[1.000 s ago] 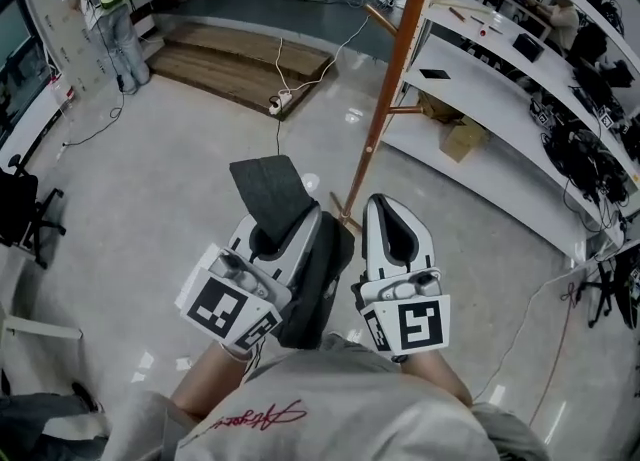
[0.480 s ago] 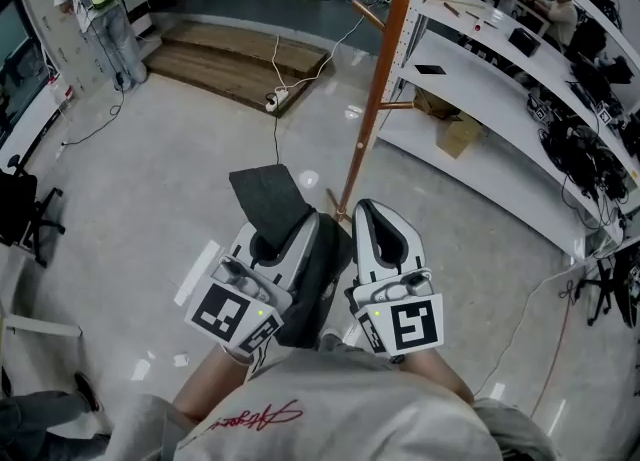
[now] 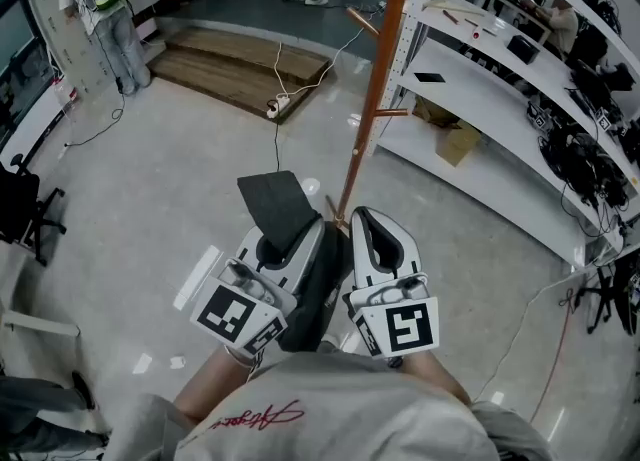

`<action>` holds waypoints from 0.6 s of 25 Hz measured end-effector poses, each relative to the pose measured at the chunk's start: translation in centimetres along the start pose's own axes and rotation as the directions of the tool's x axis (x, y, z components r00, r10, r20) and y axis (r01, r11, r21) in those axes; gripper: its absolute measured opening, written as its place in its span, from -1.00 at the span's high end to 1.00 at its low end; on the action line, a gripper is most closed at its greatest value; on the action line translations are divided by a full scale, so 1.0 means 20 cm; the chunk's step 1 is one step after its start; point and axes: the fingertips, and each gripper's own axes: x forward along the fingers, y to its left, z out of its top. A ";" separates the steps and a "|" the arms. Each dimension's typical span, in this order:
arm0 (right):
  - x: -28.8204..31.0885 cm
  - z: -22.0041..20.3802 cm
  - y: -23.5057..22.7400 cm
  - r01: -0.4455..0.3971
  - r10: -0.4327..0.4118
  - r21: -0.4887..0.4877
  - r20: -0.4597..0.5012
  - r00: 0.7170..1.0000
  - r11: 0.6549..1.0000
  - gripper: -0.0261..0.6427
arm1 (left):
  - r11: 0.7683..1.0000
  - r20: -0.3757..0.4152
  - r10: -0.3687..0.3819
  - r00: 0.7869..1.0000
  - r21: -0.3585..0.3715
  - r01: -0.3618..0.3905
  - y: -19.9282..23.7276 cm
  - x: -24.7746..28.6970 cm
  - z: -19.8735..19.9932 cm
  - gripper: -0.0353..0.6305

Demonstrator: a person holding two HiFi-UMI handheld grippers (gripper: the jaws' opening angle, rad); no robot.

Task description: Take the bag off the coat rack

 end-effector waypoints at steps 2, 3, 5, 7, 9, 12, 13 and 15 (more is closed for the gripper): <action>-0.01 -0.01 -0.01 0.001 -0.001 -0.002 0.001 1.000 1.000 0.87 | 1.000 0.001 -0.002 1.000 -0.001 0.002 -0.01 0.01 0.00 0.78; -0.01 -0.01 -0.01 0.002 -0.002 -0.002 0.002 1.000 1.000 0.87 | 1.000 0.001 -0.002 1.000 -0.001 0.002 -0.01 0.02 -0.01 0.78; -0.02 0.00 -0.03 0.003 -0.003 -0.003 0.007 1.000 1.000 0.87 | 1.000 0.000 -0.003 1.000 -0.001 0.003 -0.03 0.03 -0.01 0.78; -0.02 0.00 -0.04 0.000 0.000 -0.005 0.012 1.000 1.000 0.87 | 1.000 -0.001 -0.002 1.000 -0.001 0.002 -0.04 0.04 -0.02 0.78; -0.02 0.01 -0.04 -0.009 0.009 -0.005 0.019 1.000 1.000 0.87 | 1.000 -0.002 -0.001 1.000 -0.001 0.001 -0.04 0.05 -0.02 0.78; -0.01 0.00 -0.02 -0.019 0.019 -0.009 0.024 1.000 1.000 0.87 | 1.000 0.002 -0.001 1.000 -0.002 0.001 -0.03 0.04 -0.02 0.78; -0.01 0.00 -0.01 -0.020 0.021 -0.010 0.025 0.999 1.000 0.87 | 1.000 0.003 -0.002 1.000 -0.003 0.002 -0.02 0.04 -0.02 0.78; -0.01 0.00 0.00 -0.021 0.022 -0.011 0.026 0.999 1.000 0.87 | 1.000 0.004 -0.004 1.000 -0.002 0.004 -0.02 0.03 -0.01 0.78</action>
